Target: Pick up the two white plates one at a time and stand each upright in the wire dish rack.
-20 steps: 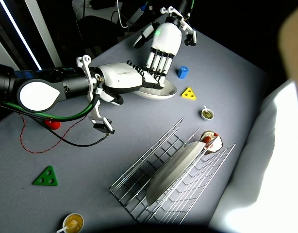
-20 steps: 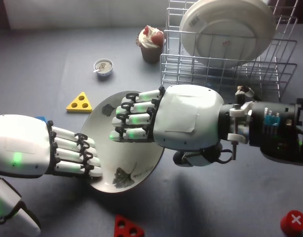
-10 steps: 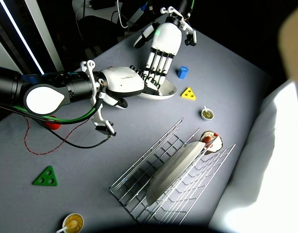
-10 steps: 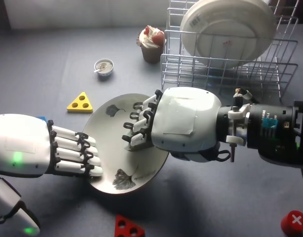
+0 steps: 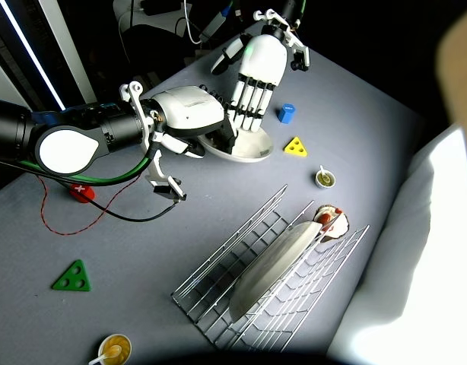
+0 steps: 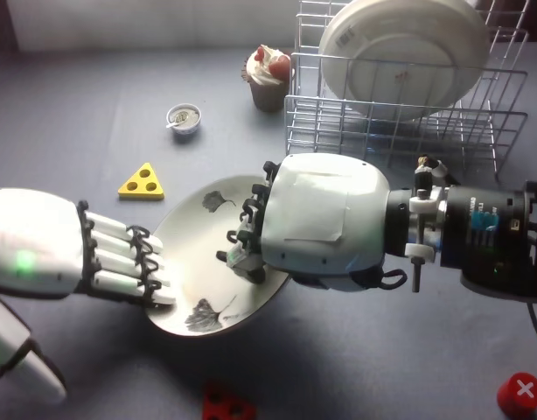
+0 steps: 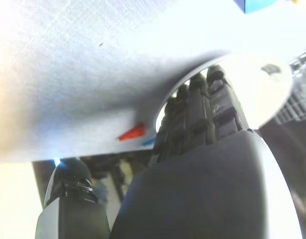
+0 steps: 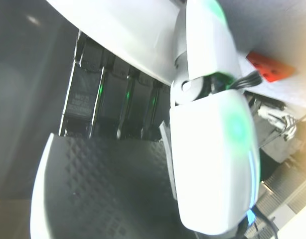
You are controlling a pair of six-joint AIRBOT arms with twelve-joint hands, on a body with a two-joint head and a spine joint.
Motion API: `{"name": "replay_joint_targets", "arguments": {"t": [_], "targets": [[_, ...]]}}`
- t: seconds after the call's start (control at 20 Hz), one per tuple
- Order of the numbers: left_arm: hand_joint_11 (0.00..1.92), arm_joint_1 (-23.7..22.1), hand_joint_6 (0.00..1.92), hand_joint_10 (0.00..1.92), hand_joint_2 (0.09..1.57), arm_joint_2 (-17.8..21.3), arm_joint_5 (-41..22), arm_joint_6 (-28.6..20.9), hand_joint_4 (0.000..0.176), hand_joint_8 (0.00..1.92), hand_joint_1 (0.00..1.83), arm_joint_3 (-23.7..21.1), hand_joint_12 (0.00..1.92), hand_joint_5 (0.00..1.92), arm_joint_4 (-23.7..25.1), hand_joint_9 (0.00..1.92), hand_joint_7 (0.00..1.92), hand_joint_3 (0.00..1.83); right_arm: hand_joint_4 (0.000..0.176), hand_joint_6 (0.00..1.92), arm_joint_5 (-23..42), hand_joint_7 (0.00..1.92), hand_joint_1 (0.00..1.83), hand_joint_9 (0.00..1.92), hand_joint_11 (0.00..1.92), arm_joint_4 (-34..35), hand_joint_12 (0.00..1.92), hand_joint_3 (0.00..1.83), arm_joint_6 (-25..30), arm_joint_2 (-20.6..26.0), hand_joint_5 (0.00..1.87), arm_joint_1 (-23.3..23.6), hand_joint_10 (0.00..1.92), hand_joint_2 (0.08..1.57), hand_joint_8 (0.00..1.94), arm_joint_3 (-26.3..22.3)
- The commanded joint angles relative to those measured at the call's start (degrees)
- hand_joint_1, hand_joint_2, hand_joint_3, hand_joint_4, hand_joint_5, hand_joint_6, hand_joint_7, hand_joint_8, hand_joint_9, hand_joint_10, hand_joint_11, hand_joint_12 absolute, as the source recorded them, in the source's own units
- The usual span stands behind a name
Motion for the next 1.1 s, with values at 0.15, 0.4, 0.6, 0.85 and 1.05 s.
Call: {"name": "replay_joint_targets", "arguments": {"t": [0.15, 0.4, 0.6, 0.85, 1.05], "targets": [[0.16, -3.7, 0.01, 0.01, 1.0, 2.8, -3.0, 0.0, 0.0, 0.01, 0.05, 0.4, 0.01, 0.12, -12.8, 0.17, 0.18, 0.0, 0.0, 0.92, 4.0, 1.08, 1.39, 1.18, 1.36, 0.6, 0.26, 0.0, -0.4, 1.3, 1.0, 0.0, 0.8, 1.05, 0.67, -1.3], [0.17, -6.5, 0.0, 0.0, 1.0, 5.5, -2.6, 0.0, 0.0, 0.0, 0.07, 0.4, 0.01, 0.12, -14.5, 0.17, 0.17, 0.0, 0.0, 0.89, 4.0, 1.14, 1.4, 1.17, 1.35, 0.6, 0.24, 0.0, -0.4, 3.2, 1.04, 0.4, 0.82, 1.04, 0.53, -3.4], [0.14, -6.4, 0.0, 0.0, 1.0, 6.5, -0.6, 0.0, 0.0, 0.0, 0.08, 1.2, 0.0, 0.11, -12.2, 0.13, 0.15, 0.0, 0.0, 0.87, 4.3, 1.15, 1.4, 1.21, 1.39, 0.6, 0.21, 0.0, -0.4, 6.7, 1.06, 1.9, 0.76, 1.03, 0.51, -7.2], [0.16, -6.4, 0.0, 0.01, 0.99, 8.5, 0.8, 0.0, 0.0, 0.01, 0.04, 1.2, 0.01, 0.13, -12.4, 0.18, 0.19, 0.0, 0.0, 0.76, 3.0, 1.3, 1.5, 1.27, 1.1, 0.6, 1.19, 0.0, 0.9, 11.4, 1.1, 6.1, 0.43, 1.01, 0.06, -12.5], [0.18, -6.4, 0.01, 0.01, 0.99, 9.4, 0.3, 0.0, 0.0, 0.01, 0.02, 2.0, 0.02, 0.14, -9.8, 0.21, 0.21, 0.0, 0.0, 0.86, 0.5, 1.13, 1.5, 1.19, 1.06, 0.6, 1.25, 0.0, 6.8, 15.5, 1.03, 10.2, 0.59, 1.03, 0.44, -16.7]]}}
